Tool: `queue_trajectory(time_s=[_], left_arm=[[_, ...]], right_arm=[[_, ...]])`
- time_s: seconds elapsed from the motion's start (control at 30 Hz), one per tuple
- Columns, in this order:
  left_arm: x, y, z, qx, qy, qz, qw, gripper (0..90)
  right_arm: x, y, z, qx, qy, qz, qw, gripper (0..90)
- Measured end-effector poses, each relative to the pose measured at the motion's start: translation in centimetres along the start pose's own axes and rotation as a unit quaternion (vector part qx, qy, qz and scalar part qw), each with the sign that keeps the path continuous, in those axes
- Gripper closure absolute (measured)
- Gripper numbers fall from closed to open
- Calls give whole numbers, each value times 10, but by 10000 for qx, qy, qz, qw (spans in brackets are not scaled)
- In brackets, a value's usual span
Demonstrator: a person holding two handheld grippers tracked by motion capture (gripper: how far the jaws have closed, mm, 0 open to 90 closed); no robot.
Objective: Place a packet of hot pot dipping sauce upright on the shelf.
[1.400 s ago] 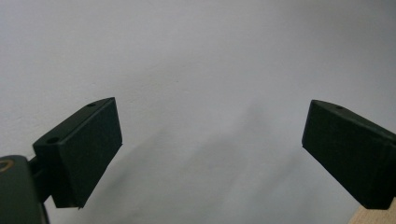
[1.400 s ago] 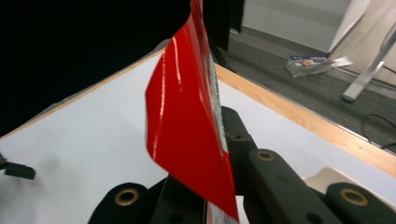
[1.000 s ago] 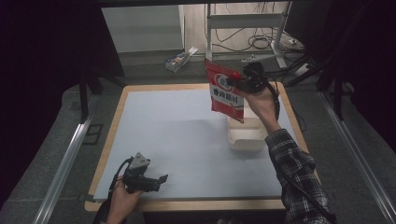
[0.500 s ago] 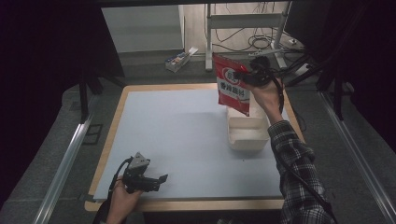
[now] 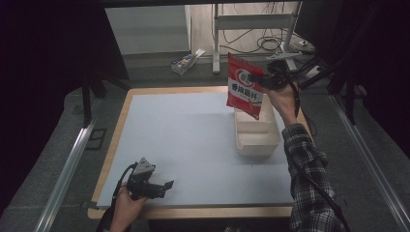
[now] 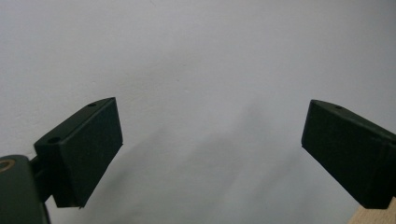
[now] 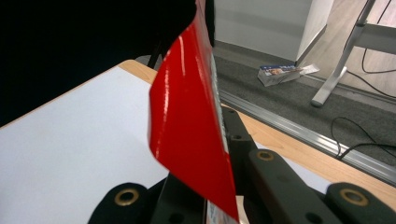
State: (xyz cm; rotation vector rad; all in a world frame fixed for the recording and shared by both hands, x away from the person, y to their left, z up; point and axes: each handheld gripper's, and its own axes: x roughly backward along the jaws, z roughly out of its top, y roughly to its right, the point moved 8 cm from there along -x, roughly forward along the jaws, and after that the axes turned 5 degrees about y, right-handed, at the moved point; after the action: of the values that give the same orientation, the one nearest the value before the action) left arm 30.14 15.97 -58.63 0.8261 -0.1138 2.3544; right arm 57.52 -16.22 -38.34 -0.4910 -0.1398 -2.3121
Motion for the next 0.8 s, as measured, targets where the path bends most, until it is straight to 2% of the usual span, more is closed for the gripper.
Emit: queue_trajectory(time_s=[0.8], left_arm=[[-1,0,0,-7,-27,22,10000,53]], right_arm=[[37,36,-26,-263,-13,-352,9990,881]])
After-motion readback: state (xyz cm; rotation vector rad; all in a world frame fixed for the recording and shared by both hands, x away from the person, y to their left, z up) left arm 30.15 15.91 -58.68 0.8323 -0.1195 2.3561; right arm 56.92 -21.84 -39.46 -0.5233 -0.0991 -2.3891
